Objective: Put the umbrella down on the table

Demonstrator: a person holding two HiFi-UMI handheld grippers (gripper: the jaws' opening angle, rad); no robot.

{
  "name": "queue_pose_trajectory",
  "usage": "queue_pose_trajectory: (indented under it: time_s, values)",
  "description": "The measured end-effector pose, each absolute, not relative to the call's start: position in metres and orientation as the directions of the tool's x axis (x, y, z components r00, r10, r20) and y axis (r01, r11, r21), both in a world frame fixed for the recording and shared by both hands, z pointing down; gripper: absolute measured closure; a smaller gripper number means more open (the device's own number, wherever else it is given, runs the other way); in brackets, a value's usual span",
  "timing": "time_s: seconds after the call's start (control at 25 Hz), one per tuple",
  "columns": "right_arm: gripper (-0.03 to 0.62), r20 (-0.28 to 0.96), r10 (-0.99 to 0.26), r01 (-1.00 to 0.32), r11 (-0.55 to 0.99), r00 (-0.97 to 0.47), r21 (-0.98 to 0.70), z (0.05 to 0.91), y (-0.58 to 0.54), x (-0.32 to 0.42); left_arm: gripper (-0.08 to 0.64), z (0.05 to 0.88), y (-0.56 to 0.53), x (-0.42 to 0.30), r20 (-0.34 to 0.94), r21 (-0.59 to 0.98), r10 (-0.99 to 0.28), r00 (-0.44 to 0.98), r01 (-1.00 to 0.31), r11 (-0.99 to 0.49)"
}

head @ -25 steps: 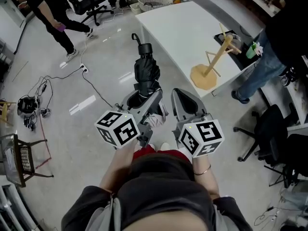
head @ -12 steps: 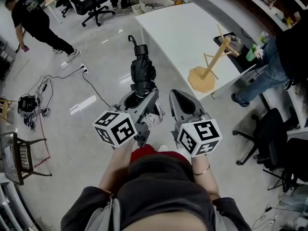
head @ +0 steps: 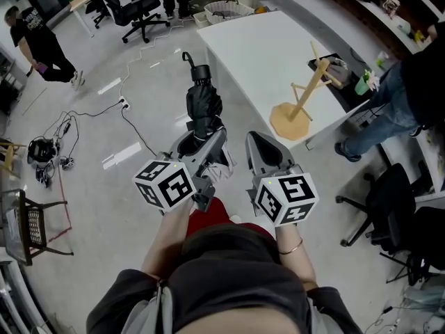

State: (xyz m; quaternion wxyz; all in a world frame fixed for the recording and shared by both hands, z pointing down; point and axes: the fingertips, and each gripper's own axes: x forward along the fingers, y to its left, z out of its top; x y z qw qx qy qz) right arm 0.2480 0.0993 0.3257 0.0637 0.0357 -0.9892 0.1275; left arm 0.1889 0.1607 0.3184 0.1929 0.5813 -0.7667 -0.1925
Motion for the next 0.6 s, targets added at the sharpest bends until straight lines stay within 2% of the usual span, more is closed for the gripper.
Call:
queue_pose_trajectory:
  time_s: [0.6]
  values:
    - [0.574, 0.150, -0.069, -0.109, 0.956, -0.986, -0.274, 0.336, 0.077, 0.173, 0.345, 0.328, 0.136, 0.104, 0.070, 0.559, -0.968, -0.240, -0.795, 0.238]
